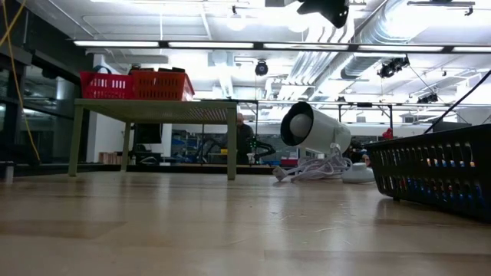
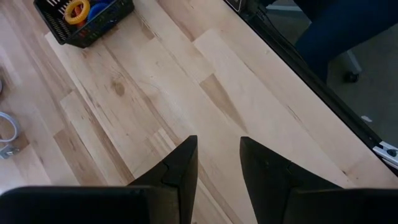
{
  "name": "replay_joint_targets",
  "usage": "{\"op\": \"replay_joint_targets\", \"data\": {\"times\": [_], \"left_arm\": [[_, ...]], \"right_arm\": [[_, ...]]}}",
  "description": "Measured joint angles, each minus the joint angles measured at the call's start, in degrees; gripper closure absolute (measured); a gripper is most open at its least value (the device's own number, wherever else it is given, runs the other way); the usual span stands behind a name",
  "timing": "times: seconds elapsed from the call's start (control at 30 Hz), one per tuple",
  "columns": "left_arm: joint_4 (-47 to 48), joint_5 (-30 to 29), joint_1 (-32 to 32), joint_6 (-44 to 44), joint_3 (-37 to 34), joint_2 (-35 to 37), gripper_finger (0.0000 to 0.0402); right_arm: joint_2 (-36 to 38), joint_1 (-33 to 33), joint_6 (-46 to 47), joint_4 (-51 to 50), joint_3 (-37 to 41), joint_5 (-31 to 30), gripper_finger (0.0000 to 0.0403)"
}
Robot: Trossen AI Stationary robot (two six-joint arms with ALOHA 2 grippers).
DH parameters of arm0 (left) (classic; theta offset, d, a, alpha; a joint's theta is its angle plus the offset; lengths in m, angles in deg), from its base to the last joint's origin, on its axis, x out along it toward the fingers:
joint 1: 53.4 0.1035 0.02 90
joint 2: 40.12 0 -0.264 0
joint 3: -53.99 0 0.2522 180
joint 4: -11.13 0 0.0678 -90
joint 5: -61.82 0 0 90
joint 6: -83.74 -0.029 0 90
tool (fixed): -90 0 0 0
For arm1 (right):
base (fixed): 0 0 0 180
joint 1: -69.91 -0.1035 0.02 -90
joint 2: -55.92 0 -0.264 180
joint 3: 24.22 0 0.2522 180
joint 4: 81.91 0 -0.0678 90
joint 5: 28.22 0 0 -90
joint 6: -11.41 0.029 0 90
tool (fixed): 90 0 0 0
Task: Pick & Place Office Desk Supplies
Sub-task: Put the black basket on the shelf
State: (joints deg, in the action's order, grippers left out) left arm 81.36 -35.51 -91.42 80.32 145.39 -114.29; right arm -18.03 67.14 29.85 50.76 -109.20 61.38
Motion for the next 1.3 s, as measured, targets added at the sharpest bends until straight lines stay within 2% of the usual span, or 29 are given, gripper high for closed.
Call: {"op": "replay_joint_targets", "data": {"times": [0.23, 0.6, 0.73, 0.87, 1.07, 1.3], "left_arm": [[0.0, 0.0, 0.0, 0.0, 0.0, 0.0, 0.0289], [0.0, 0.0, 0.0, 0.0, 0.0, 0.0, 0.0289], [0.0, 0.0, 0.0, 0.0, -0.02, 0.0, 0.0289], [0.0, 0.0, 0.02, 0.0, -0.02, 0.0, 0.0289], [0.0, 0.0, 0.02, 0.0, -0.02, 0.0, 0.0289], [0.0, -0.02, 0.02, 0.0, -0.02, 0.0, 0.0289]], "right_arm": [[-1.56, -11.49, 1.36, -3.26, -0.02, -9.38, 0.0304], [-9.8, -22.98, 7.0, -6.24, -0.02, -11.8, 0.0304], [-11.63, -23.76, 10.04, -13.52, -0.02, -16.03, 0.0304], [-13.83, -23.31, 10.59, -19.84, -0.02, -17.73, 0.0304], [-16.75, -22.79, 5.85, -23.24, 0.03, -15.5, 0.0304], [-16.96, -21.5, 4.5, -21.46, 3.96, -10.78, 0.0304]]}}
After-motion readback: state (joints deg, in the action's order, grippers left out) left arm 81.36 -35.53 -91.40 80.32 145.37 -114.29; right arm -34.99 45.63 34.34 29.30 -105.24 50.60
